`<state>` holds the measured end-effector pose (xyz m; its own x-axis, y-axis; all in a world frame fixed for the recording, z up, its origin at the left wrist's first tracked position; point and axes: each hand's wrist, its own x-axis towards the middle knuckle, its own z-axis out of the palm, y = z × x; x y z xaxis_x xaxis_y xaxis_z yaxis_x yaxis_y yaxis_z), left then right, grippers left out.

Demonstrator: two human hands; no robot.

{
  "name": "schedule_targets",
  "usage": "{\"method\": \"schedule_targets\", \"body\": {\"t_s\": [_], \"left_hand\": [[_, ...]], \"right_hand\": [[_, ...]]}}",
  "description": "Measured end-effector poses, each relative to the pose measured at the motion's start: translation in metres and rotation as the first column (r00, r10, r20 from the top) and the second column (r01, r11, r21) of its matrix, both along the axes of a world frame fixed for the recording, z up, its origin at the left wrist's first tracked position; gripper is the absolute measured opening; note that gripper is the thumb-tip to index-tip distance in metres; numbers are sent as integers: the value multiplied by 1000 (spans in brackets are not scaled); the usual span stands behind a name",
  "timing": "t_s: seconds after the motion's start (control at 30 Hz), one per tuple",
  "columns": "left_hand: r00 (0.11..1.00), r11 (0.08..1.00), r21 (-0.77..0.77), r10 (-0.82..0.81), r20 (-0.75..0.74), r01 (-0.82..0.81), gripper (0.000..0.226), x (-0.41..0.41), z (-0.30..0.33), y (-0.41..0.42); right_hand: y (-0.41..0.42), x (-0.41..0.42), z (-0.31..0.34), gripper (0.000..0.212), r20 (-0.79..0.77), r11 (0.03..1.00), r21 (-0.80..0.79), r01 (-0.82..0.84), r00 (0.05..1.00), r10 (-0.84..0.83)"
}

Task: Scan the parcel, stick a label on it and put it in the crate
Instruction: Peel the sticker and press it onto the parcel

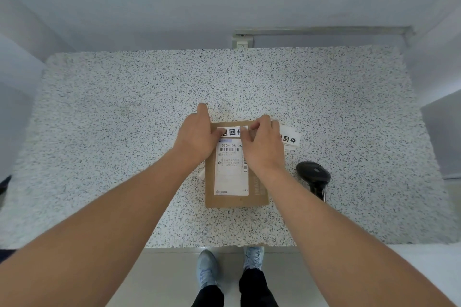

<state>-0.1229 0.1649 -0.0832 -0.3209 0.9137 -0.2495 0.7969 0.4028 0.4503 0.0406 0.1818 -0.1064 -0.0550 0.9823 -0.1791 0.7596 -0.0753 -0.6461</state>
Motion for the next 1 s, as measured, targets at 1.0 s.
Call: {"method": "schedule_targets", "body": {"t_s": [1.0], "left_hand": [[875,905,-32,420,242,-425,62,16,-18,-25]], "right_hand": [[4,1,-5,22,-108,993,-33,114,987,-117]]}}
